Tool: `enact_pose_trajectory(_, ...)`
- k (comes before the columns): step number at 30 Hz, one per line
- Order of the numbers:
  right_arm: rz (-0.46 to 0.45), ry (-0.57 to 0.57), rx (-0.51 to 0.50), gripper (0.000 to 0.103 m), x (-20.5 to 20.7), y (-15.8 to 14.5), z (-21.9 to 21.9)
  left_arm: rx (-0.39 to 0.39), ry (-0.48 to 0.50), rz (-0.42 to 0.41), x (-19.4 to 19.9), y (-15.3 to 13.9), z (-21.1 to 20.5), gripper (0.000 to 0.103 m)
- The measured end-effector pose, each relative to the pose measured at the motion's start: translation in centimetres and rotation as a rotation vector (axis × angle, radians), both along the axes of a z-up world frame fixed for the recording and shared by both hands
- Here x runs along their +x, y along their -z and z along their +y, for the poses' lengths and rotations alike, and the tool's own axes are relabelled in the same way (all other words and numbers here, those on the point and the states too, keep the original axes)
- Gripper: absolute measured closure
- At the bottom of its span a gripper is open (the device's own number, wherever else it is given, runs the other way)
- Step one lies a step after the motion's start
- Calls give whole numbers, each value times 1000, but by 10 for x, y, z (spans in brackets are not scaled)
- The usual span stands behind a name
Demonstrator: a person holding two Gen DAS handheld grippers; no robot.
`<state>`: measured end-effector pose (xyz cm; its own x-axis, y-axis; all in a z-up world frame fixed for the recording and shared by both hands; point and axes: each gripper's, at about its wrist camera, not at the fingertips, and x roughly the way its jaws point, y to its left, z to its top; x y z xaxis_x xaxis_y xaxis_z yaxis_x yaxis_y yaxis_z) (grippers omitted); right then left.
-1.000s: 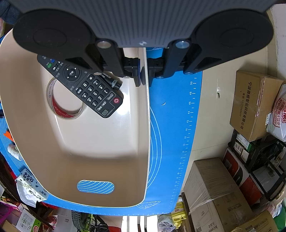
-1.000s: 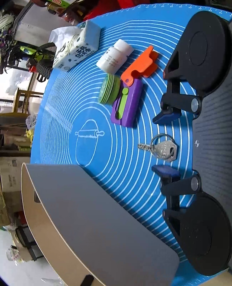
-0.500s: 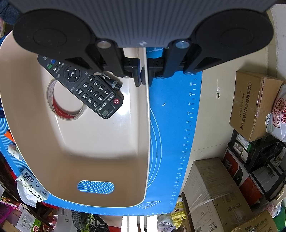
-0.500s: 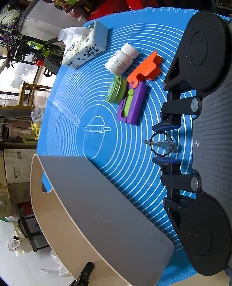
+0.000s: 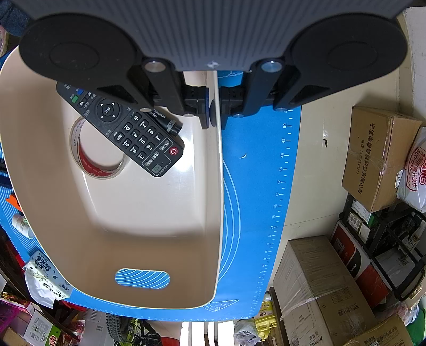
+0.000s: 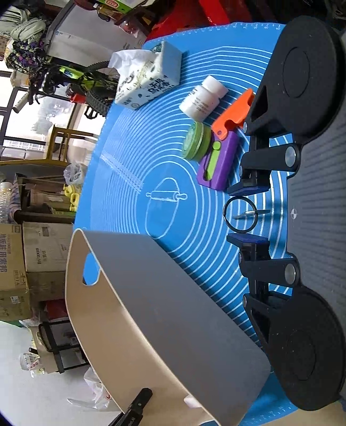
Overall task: Organize rigid objects
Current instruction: 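Carry the keys into the bin and release them with the right gripper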
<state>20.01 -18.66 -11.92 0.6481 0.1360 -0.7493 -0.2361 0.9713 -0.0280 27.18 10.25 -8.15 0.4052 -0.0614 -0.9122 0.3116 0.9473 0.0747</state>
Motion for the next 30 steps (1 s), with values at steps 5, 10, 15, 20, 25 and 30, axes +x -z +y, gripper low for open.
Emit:
enact_pose_trajectory(5, -38, 13, 12, 65, -1, -11, -2, 0, -1, 0, 0, 0, 0, 96)
enact_pose_trajectory(10, -75, 26, 22, 65, -1, -21, -5, 0, -1, 0, 0, 0, 0, 96)
enact_pose_trajectory(15, -123, 31, 41, 65, -3, -37, -5, 0, 0, 0, 0, 0, 0, 96)
enact_pose_trajectory(20, -180, 34, 63, 65, -3, -56, -4, -1, -1, 0, 0, 0, 0, 96)
enact_pose_trajectory(25, -258, 8, 86, 65, -3, -86, 2, -3, -3, -1, -1, 0, 1, 96)
enact_pose_trajectory(30, -335, -48, 120, 65, 4, -118, 21, -4, -3, -1, -1, -1, 1, 97)
